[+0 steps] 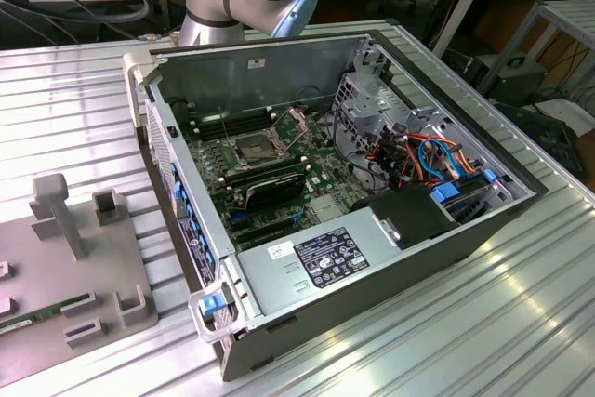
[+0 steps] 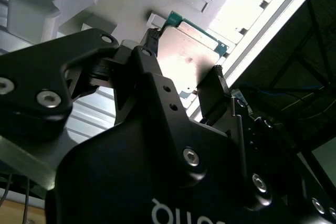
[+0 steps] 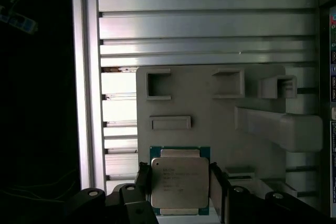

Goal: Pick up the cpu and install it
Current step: 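Pick up the cpu and move it towards the insertion slot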

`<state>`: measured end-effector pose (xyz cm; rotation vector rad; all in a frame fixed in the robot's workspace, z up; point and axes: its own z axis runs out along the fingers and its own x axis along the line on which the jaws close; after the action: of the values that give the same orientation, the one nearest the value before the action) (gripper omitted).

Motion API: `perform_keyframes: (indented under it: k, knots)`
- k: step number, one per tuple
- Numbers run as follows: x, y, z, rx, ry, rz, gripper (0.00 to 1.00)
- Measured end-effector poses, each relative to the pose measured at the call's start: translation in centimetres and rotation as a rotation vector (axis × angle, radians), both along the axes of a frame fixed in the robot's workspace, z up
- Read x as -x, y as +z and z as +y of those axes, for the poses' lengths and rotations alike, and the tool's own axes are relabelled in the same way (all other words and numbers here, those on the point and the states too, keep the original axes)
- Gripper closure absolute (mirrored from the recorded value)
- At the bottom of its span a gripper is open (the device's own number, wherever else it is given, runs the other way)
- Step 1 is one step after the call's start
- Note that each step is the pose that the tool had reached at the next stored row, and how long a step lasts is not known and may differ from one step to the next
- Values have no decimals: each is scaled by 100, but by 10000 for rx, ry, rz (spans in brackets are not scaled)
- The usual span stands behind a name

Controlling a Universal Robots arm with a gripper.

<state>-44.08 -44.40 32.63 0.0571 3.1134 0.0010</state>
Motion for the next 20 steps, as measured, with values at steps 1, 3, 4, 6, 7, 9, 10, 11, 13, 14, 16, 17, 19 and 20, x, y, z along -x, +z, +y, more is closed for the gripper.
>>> perform_keyframes:
  k: [1,3,4,6,7,9,10,11,13,14,16,17,19,20]
  knots:
    - [0,1,0,1,0,1,45]
    - [0,3,0,1,0,2,45]
    - [0,4,0,1,0,2,45]
    - [0,8,0,2,0,3,45]
    - [1,11,0,2,0,3,45]
    - [0,21,0,3,0,4,45]
    - [0,26,0,2,0,3,45]
    - [0,30,0,1,0,2,45]
    - [0,39,0,1,0,2,45]
    - [0,44,0,1,0,2,45]
    - [0,55,0,0,0,1,45]
    - [0,62,0,1,0,2,45]
    - [0,76,0,1,0,3,45]
    - [0,83,0,1,0,2,45]
